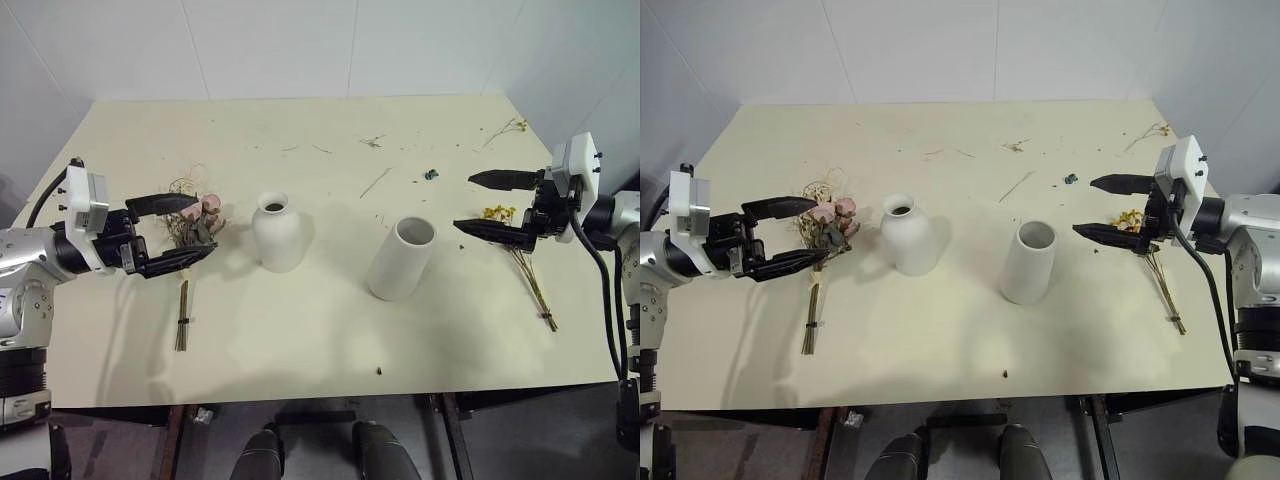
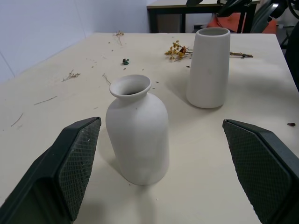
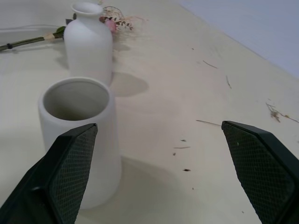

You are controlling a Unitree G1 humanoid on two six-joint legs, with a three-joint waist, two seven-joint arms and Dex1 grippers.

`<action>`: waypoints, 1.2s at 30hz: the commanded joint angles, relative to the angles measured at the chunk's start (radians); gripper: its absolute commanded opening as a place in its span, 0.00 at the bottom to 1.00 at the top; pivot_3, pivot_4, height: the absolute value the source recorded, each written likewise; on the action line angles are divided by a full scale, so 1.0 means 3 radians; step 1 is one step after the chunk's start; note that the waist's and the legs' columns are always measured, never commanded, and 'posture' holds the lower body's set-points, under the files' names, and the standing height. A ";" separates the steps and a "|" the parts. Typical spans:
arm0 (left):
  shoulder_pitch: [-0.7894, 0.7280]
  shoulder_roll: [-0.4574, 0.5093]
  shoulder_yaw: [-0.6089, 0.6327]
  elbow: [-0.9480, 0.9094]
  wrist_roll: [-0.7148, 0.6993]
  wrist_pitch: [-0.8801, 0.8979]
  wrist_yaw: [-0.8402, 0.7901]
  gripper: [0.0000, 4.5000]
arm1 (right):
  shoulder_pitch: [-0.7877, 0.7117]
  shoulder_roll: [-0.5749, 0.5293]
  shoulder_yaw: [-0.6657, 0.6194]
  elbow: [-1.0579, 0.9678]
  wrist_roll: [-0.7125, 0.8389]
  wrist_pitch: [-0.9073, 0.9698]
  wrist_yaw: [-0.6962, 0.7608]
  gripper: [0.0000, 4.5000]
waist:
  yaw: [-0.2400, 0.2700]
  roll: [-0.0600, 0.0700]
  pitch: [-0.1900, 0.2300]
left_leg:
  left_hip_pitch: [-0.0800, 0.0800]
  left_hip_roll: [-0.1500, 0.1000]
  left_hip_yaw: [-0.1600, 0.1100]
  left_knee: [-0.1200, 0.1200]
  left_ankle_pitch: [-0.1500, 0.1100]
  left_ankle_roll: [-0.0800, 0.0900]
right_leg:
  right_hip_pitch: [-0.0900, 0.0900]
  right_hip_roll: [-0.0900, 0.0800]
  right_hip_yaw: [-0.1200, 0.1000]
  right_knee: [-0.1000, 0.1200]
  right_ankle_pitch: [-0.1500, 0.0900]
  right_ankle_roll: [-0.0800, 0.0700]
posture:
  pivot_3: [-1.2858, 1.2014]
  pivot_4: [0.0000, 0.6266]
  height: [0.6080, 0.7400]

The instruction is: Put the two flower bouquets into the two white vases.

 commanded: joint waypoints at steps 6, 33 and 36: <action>0.0116 0.0155 0.0149 -0.0177 0.0035 0.0075 0.0091 0.99 | -0.0091 0.0090 -0.0069 -0.0026 0.0040 -0.0081 0.0000 1.00 | -0.0007 0.0000 0.0000 | 0.0000 0.0000 0.0000 0.0000 0.0000 0.0000 | 0.0000 0.0000 0.0000 0.0001 0.0000 0.0000 | 0.52 0.24 1.00; -0.0072 -0.0048 -0.0481 -0.1102 0.0492 0.3993 0.2638 0.99 | 0.0036 -0.0014 -0.0245 -0.0739 0.0334 0.0171 0.0249 1.00 | 0.0013 -0.0004 0.0002 | 0.0002 -0.0002 -0.0004 0.0002 -0.0001 -0.0002 | 0.0002 0.0000 -0.0001 0.0007 -0.0005 0.0002 | 0.52 0.24 1.00; -0.0089 -0.0126 -0.0534 -0.0905 0.0506 0.3911 0.2598 0.99 | 0.0123 -0.0071 -0.0297 -0.0867 0.0400 0.0255 0.0206 1.00 | 0.0011 -0.0004 0.0002 | 0.0003 -0.0003 -0.0004 0.0008 -0.0001 -0.0002 | 0.0004 0.0000 -0.0001 0.0010 -0.0005 0.0002 | 0.52 0.24 1.00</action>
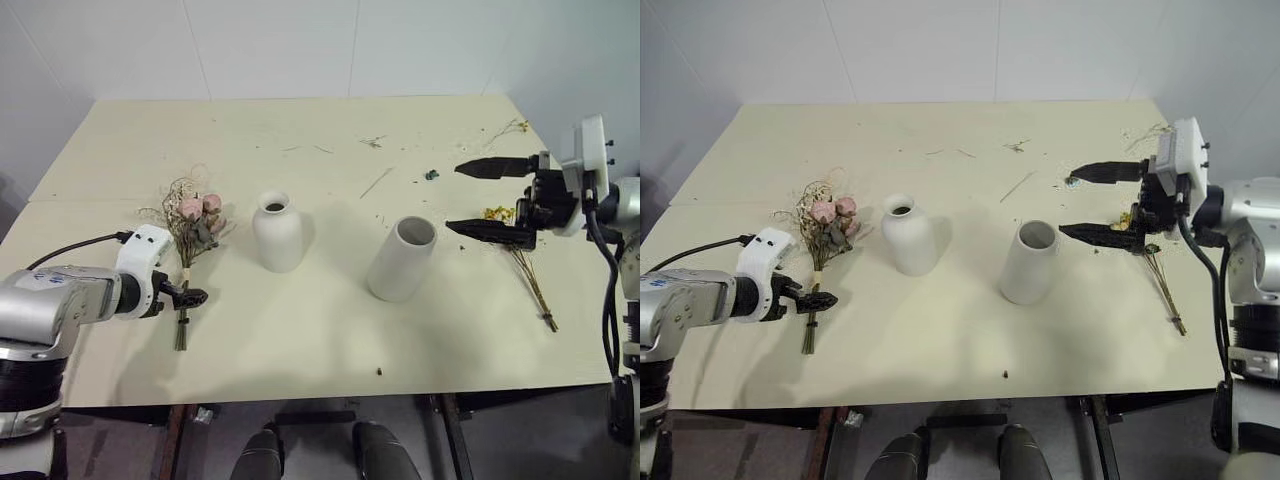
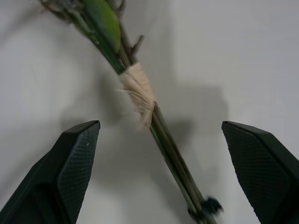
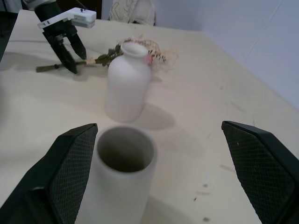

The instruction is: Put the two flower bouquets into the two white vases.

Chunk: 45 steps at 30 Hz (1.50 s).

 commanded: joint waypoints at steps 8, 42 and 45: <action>-0.0109 0.0222 -0.0266 0.0411 0.0042 -0.0279 -0.0297 0.58 | 0.0142 -0.0185 -0.0235 -0.0409 0.0239 0.0179 -0.0094 1.00 | 0.0000 0.0002 -0.0001 | 0.0005 -0.0001 0.0002 0.0010 0.0000 -0.0001 | 0.0010 -0.0001 0.0002 -0.0004 0.0002 0.0001 | 0.52 0.24 1.00; -0.1451 -0.1225 0.0989 0.1167 -0.1172 -0.2710 -0.1119 0.00 | 0.0343 0.0129 -0.0185 -0.0759 0.0650 0.0383 -0.0256 1.00 | 0.0080 -0.0007 -0.0003 | -0.0011 -0.0001 0.0001 0.0035 -0.0003 0.0001 | 0.0006 0.0000 -0.0001 -0.0002 0.0012 0.0012 | 0.52 0.24 1.00; -0.1491 -0.1400 0.0752 0.1314 -0.1027 -0.2993 -0.1291 0.00 | 0.0312 0.0167 -0.0165 -0.0772 0.0636 0.0380 -0.0303 1.00 | 0.0084 -0.0007 -0.0003 | -0.0012 -0.0002 0.0000 0.0038 -0.0003 0.0001 | 0.0007 0.0000 -0.0001 -0.0003 0.0014 0.0014 | 0.52 0.24 1.00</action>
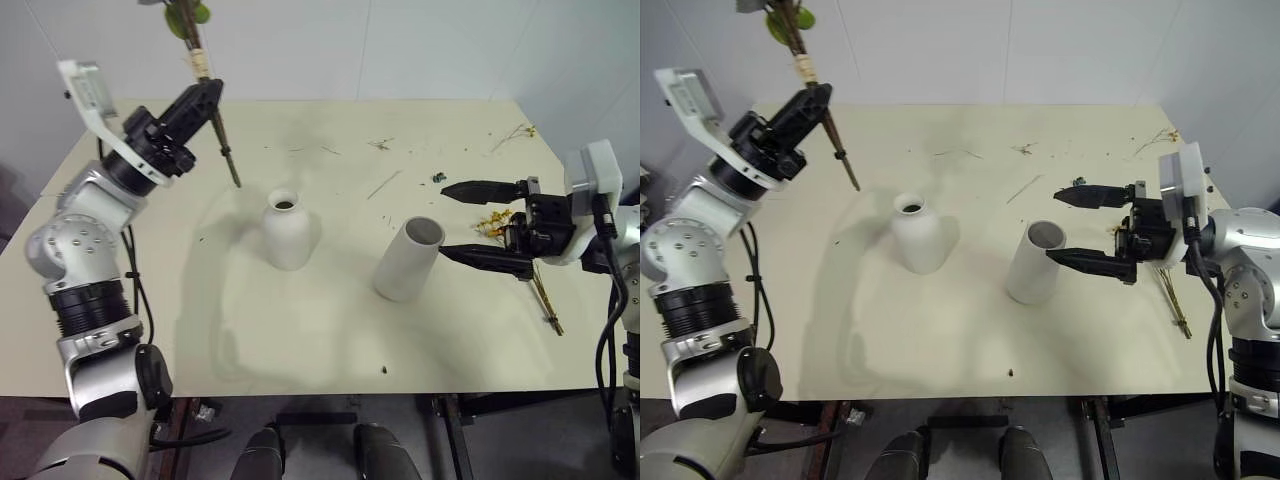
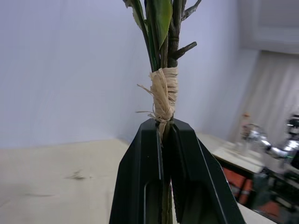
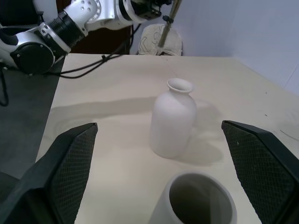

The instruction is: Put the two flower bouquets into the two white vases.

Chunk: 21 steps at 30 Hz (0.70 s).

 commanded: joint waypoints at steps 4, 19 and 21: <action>-0.0144 -0.0230 -0.0319 0.0253 0.0215 -0.0671 -0.0365 0.00 | -0.0072 0.0037 -0.0068 -0.0084 0.0021 -0.0057 -0.0132 1.00 | 0.0000 0.0000 0.0000 | -0.0003 0.0000 0.0000 0.0000 0.0000 0.0000 | -0.0001 0.0000 0.0000 -0.0002 0.0000 0.0000 | 0.52 0.24 1.00; -0.0212 -0.0369 -0.0528 0.1130 0.0644 -0.1711 -0.0864 0.00 | 0.0221 0.0038 -0.0222 -0.0448 0.0211 0.0064 -0.0503 1.00 | 0.0003 0.0000 0.0000 | -0.0009 -0.0001 -0.0001 0.0000 -0.0002 0.0003 | -0.0006 0.0000 0.0000 -0.0004 0.0000 0.0001 | 0.52 0.24 1.00; -0.0176 -0.0398 -0.0549 0.1218 0.0691 -0.1873 -0.0947 0.00 | 0.0240 0.0042 -0.0236 -0.0480 0.0231 0.0075 -0.0546 1.00 | 0.0002 0.0000 0.0000 | -0.0009 -0.0001 -0.0001 0.0000 -0.0002 0.0003 | -0.0005 0.0000 0.0000 -0.0005 0.0000 0.0001 | 0.52 0.24 1.00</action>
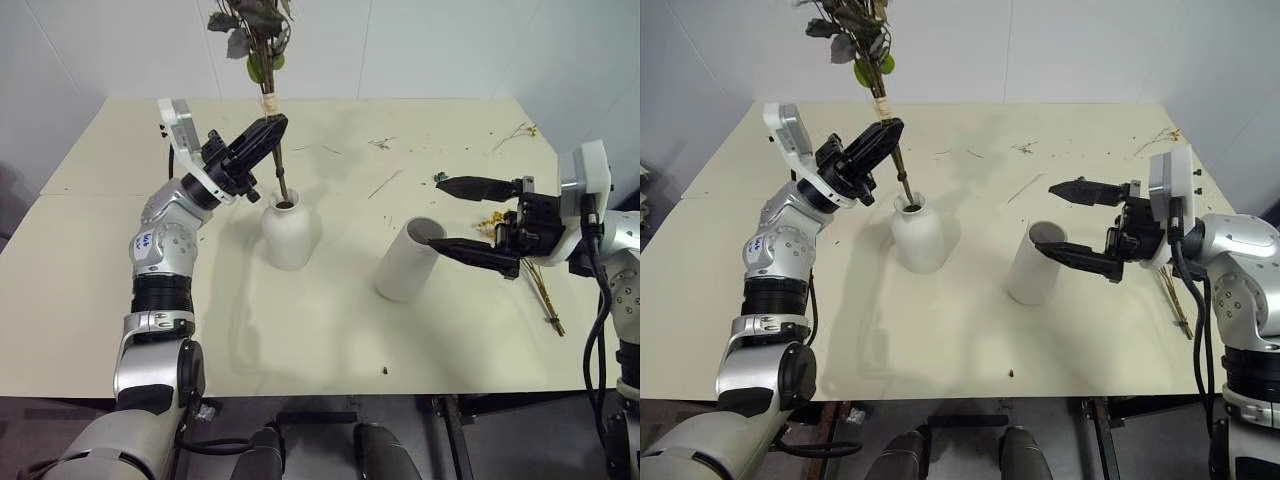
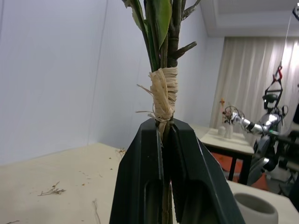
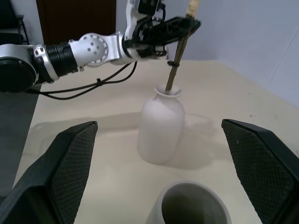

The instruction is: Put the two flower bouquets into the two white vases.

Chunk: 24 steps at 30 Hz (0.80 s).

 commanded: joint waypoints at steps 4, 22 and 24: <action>0.0015 -0.0086 0.0004 0.0253 0.0162 -0.0599 -0.0178 0.00 | 0.0040 0.0011 -0.0149 -0.0186 0.0133 0.0044 -0.0155 1.00 | -0.0001 0.0000 0.0000 | 0.0000 0.0000 0.0000 0.0001 0.0000 0.0000 | 0.0000 0.0000 0.0000 0.0001 0.0000 0.0000 | 0.52 0.24 1.00; 0.0304 0.0808 -0.0331 -0.0049 0.0677 -0.0403 -0.0461 0.99 | 0.0146 -0.0166 -0.0247 -0.0255 0.0170 0.0156 -0.0240 1.00 | -0.0002 0.0000 0.0000 | -0.0004 0.0000 -0.0003 0.0002 -0.0001 0.0003 | -0.0003 0.0000 -0.0001 0.0002 0.0000 0.0000 | 0.52 0.24 1.00; 0.0396 0.1044 -0.0328 -0.0232 0.0640 -0.0270 -0.0622 0.99 | 0.0140 -0.0290 -0.0274 -0.0195 0.0142 0.0239 -0.0243 1.00 | -0.0007 0.0001 0.0000 | -0.0004 0.0000 -0.0003 0.0001 -0.0001 0.0003 | -0.0003 0.0000 -0.0001 0.0002 0.0000 0.0000 | 0.52 0.24 1.00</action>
